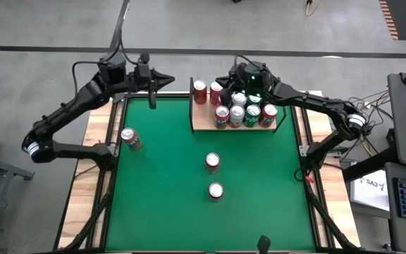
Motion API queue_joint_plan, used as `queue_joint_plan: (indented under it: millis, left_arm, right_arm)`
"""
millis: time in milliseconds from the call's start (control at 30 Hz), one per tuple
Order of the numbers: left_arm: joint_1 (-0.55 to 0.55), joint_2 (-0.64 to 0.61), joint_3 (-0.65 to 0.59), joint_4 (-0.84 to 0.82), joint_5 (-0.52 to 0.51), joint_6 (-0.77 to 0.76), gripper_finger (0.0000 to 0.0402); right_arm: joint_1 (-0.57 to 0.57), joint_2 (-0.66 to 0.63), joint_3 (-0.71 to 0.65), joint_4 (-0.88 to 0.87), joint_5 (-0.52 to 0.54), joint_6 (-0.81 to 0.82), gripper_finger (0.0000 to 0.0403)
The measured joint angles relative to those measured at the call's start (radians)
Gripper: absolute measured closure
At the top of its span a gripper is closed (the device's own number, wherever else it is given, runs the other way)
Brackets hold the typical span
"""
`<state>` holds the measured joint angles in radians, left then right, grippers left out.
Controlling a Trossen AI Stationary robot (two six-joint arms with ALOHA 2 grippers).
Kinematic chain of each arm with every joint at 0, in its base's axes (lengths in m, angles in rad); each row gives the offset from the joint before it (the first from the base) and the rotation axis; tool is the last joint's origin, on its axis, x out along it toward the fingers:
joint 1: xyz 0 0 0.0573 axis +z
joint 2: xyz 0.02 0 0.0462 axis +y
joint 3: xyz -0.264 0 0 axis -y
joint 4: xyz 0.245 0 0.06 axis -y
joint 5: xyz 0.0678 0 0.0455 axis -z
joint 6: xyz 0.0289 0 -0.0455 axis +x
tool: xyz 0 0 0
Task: Place canned beverage on shelf
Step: Put the red soda can on the shelf aligned with the other red soda can
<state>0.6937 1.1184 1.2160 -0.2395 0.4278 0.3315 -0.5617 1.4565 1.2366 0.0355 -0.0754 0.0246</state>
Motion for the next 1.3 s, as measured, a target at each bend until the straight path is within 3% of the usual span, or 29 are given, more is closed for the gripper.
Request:
queue_joint_plan:
  millis: [200, 300, 467, 567, 1300]
  left_arm:
    - [0.000, -0.016, -0.111, 0.116, -0.001, 0.001, 0.0401]
    - [0.001, -0.015, -0.142, 0.147, -0.003, 0.003, 0.0401]
    - [0.002, -0.015, -0.145, 0.151, -0.119, 0.015, 0.0401]
    - [0.003, -0.015, -0.145, 0.151, -0.158, 0.033, 0.0401]
    - [0.009, -0.002, -0.147, 0.149, -0.158, 0.075, 0.0402]
  right_arm:
    - [0.001, 0.099, 0.170, -0.253, 0.014, -0.025, 0.0394]
    - [0.001, 0.156, 0.262, -0.395, 0.072, -0.045, 0.0394]
    - [-0.002, 0.226, 0.357, -0.542, 0.105, -0.078, 0.0394]
    - [-0.004, 0.249, 0.382, -0.578, 0.105, -0.094, 0.0394]
    - [-0.055, 0.332, 0.381, -0.576, 0.135, -0.130, 0.0394]
